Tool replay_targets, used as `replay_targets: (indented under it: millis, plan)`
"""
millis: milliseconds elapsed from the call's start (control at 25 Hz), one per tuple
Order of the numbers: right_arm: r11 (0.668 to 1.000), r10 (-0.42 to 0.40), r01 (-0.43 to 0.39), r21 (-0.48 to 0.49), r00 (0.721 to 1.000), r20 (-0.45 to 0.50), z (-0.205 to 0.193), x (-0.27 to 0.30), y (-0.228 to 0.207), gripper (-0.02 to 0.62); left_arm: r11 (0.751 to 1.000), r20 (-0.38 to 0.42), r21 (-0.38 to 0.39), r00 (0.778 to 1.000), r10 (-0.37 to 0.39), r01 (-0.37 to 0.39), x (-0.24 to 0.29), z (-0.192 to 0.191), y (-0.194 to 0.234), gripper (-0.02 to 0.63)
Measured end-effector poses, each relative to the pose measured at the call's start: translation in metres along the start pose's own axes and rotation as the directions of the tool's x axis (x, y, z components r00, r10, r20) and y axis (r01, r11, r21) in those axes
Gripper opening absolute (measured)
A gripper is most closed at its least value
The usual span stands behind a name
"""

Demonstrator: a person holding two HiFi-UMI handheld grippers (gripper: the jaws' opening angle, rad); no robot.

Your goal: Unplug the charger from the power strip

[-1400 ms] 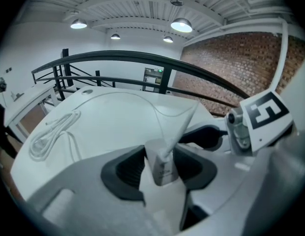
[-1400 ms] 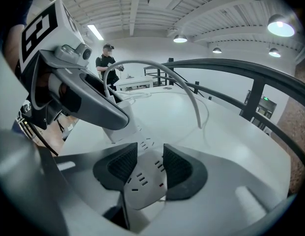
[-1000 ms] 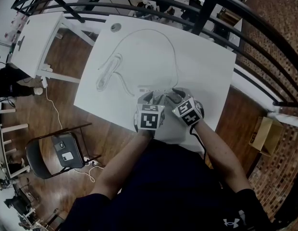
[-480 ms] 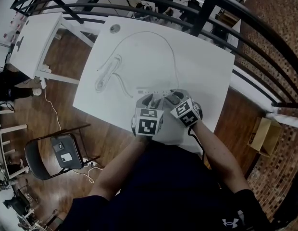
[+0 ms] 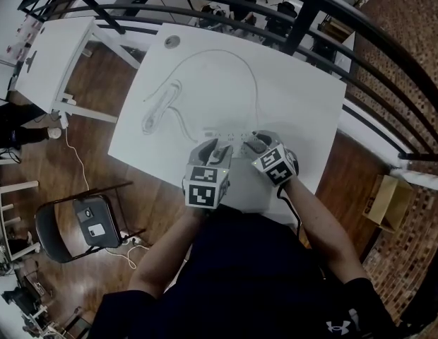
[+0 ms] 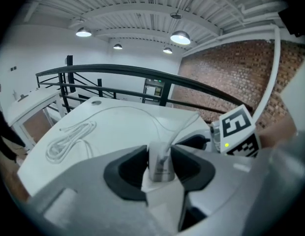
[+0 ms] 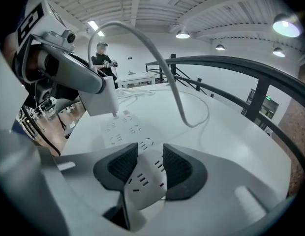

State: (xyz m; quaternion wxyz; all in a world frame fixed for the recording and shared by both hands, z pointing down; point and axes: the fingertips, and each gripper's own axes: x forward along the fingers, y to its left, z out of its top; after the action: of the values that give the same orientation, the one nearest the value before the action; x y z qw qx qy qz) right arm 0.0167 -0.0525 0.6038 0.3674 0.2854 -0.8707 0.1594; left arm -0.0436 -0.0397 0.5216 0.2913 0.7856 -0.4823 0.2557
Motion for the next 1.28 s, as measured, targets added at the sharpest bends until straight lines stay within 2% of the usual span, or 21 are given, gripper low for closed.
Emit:
replay_targets:
  millis: [200, 480, 600, 720, 840, 920, 960, 1080, 1160, 1200, 1280]
  plan:
    - [1.000, -0.007, 0.007, -0.014, 1.000, 0.000, -0.008, 0.005, -0.004, 0.167, 0.998, 0.000, -0.014, 0.998, -0.055, 0.055, -0.020, -0.009, 0.006, 0.152]
    - [0.998, -0.002, 0.001, 0.061, 1.000, 0.021, -0.013, 0.005, -0.010, 0.156, 0.998, -0.027, 0.045, 0.999, -0.032, 0.033, -0.027, -0.041, 0.013, 0.152]
    - [0.988, -0.038, 0.026, 0.152, 0.996, 0.075, -0.012, -0.018, -0.021, 0.161, 0.996, -0.031, 0.089, 0.999, -0.024, 0.027, -0.025, -0.055, 0.013, 0.152]
    - [0.964, -0.081, 0.045, 0.262, 0.989, 0.125, -0.013, -0.050, -0.029, 0.160, 0.991, -0.037, 0.131, 0.999, -0.011, 0.016, -0.025, -0.066, 0.019, 0.152]
    - [0.935, -0.127, 0.061, 0.349, 0.977, 0.170, -0.017, -0.085, -0.033, 0.155, 0.997, -0.030, 0.080, 0.999, 0.024, -0.021, -0.026, -0.071, 0.042, 0.150]
    - [0.911, -0.161, 0.070, 0.406, 0.968, 0.195, -0.021, -0.106, -0.035, 0.151, 0.996, -0.017, 0.050, 0.997, 0.075, -0.074, -0.029, -0.068, 0.069, 0.149]
    - [0.898, -0.178, 0.074, 0.433, 0.962, 0.206, -0.023, -0.116, -0.036, 0.148, 0.992, -0.011, 0.060, 0.994, 0.110, -0.110, -0.032, -0.065, 0.084, 0.147]
    - [0.864, -0.223, 0.083, 0.496, 0.947, 0.230, -0.028, -0.139, -0.038, 0.138, 0.971, 0.003, 0.113, 0.978, 0.210, -0.209, -0.042, -0.057, 0.129, 0.146]
    - [0.849, -0.248, 0.091, 0.521, 0.939, 0.240, -0.029, -0.150, -0.041, 0.133, 0.942, 0.002, 0.205, 0.963, 0.271, -0.266, -0.045, -0.056, 0.153, 0.146]
    - [0.843, -0.258, 0.094, 0.529, 0.935, 0.244, -0.028, -0.154, -0.041, 0.132, 0.913, 0.000, 0.287, 0.954, 0.301, -0.288, -0.044, -0.058, 0.162, 0.146]
    - [0.836, -0.271, 0.094, 0.541, 0.928, 0.257, -0.026, -0.161, -0.041, 0.129, 0.836, 0.006, 0.454, 0.940, 0.342, -0.307, -0.040, -0.063, 0.173, 0.146]
